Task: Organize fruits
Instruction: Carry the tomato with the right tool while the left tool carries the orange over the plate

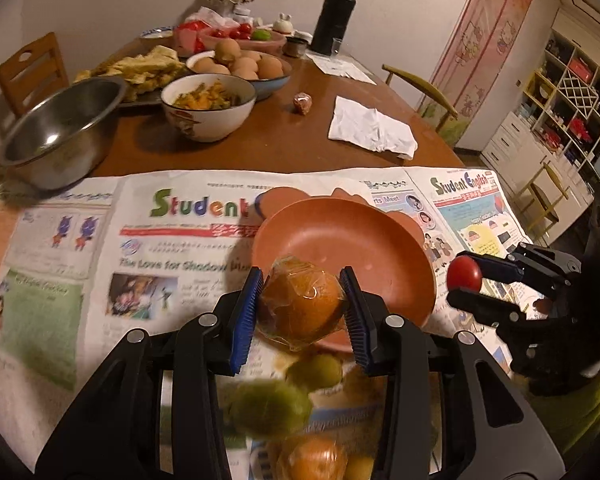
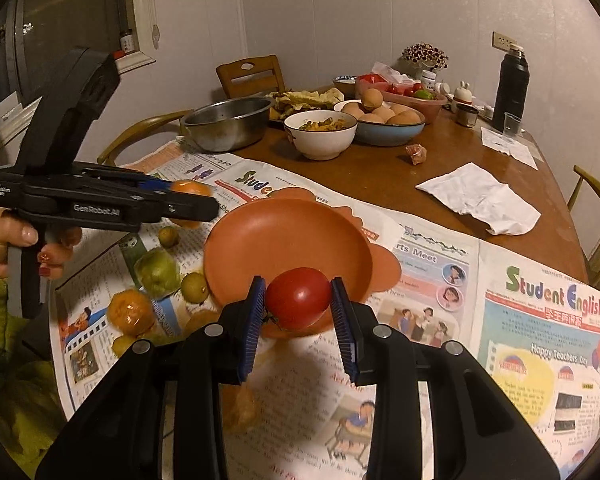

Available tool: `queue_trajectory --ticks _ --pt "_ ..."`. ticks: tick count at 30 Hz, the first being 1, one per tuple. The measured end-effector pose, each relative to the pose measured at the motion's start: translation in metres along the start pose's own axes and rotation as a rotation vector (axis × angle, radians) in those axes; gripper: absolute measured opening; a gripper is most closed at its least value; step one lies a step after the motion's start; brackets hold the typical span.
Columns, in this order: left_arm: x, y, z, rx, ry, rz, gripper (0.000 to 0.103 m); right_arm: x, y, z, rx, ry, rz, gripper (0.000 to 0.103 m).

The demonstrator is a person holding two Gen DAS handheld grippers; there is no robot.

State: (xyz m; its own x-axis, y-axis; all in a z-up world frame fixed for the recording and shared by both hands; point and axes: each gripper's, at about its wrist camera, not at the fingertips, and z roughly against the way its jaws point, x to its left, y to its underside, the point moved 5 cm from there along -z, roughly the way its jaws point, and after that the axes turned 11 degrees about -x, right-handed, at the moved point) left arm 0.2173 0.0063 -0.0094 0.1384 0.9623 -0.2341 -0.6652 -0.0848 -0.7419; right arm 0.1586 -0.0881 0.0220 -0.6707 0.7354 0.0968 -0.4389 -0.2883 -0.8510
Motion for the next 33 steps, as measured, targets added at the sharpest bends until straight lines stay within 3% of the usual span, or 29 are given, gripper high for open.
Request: queue_trajectory --ticks 13,33 --pt "-0.003 -0.01 -0.044 0.084 0.031 -0.045 0.031 0.001 0.002 -0.031 0.055 -0.02 0.003 0.032" --pt "-0.006 -0.005 -0.067 0.14 0.037 -0.073 0.031 0.003 0.01 -0.058 0.129 -0.038 0.02 0.032"
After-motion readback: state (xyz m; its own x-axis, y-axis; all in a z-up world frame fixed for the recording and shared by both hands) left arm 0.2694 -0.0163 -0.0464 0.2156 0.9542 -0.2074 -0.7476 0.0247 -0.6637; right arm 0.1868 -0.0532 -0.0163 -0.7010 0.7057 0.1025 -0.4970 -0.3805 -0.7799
